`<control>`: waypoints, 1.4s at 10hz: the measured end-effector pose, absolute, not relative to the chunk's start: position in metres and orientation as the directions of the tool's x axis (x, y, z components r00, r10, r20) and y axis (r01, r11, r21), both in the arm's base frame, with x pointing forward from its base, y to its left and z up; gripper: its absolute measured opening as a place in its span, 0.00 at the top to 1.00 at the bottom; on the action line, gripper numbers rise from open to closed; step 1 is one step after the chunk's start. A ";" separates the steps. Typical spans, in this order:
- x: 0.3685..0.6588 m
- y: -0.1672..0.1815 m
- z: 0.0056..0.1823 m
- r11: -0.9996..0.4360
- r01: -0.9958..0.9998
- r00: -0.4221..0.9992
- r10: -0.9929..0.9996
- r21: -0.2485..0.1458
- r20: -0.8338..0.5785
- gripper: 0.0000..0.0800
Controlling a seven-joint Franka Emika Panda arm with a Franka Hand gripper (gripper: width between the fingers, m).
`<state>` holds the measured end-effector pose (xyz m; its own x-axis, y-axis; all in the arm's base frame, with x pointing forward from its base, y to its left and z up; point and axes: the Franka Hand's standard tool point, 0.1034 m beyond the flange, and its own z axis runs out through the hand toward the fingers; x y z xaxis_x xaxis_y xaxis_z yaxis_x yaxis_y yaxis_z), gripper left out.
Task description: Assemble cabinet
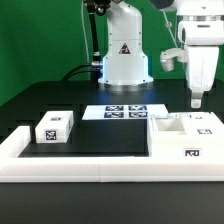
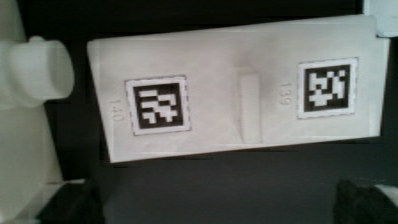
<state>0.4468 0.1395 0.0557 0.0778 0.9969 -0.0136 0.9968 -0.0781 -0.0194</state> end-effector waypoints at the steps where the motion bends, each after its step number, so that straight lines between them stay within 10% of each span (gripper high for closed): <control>1: 0.445 0.137 0.052 -0.057 0.998 0.057 0.998 -0.019 -0.008 0.19; 9: 0.421 0.126 0.015 -0.069 0.996 0.070 0.997 -0.051 0.023 0.19; 11: 0.420 0.126 0.014 -0.069 0.996 0.070 0.997 -0.053 0.023 0.50; 12: 0.420 0.126 0.014 -0.069 0.996 0.070 0.997 -0.054 0.023 0.50; 13: 0.420 0.126 0.014 -0.069 0.996 0.070 0.997 -0.054 0.023 0.75; 14: 0.420 0.126 0.014 -0.069 0.996 0.070 0.997 -0.054 0.023 0.75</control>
Offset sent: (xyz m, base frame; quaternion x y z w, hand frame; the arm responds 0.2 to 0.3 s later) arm -0.0132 -0.0015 -0.0256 -0.0027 0.0306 0.0021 0.9995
